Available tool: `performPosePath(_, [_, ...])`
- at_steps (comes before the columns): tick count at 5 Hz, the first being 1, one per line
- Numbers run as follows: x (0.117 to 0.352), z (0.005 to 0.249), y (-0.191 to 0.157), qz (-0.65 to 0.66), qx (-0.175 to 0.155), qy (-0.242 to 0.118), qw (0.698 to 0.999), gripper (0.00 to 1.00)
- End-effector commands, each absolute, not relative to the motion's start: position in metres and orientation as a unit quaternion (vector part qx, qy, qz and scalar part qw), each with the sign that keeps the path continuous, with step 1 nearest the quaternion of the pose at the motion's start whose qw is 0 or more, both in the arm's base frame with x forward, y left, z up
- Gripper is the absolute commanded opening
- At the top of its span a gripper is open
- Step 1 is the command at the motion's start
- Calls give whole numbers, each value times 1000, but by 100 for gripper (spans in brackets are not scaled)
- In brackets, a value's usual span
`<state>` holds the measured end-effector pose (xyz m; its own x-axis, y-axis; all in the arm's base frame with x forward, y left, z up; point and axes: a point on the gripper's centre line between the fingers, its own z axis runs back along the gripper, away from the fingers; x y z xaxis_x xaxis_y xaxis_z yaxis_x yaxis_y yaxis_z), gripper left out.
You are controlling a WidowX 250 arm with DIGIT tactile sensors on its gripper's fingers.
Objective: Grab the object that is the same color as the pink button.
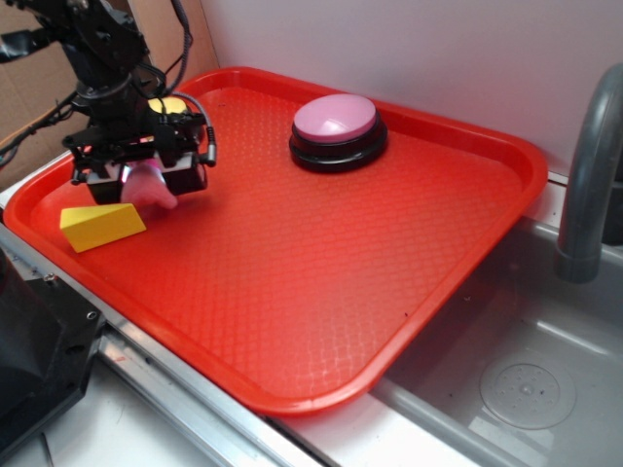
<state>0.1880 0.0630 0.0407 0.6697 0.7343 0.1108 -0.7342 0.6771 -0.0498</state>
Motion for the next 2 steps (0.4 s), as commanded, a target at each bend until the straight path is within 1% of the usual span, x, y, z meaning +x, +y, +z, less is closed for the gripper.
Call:
performPosePath(1, [194, 106, 30, 275, -14, -65, 959, 0])
performPosePath(2, [179, 121, 8, 210, -40, -51, 976, 0])
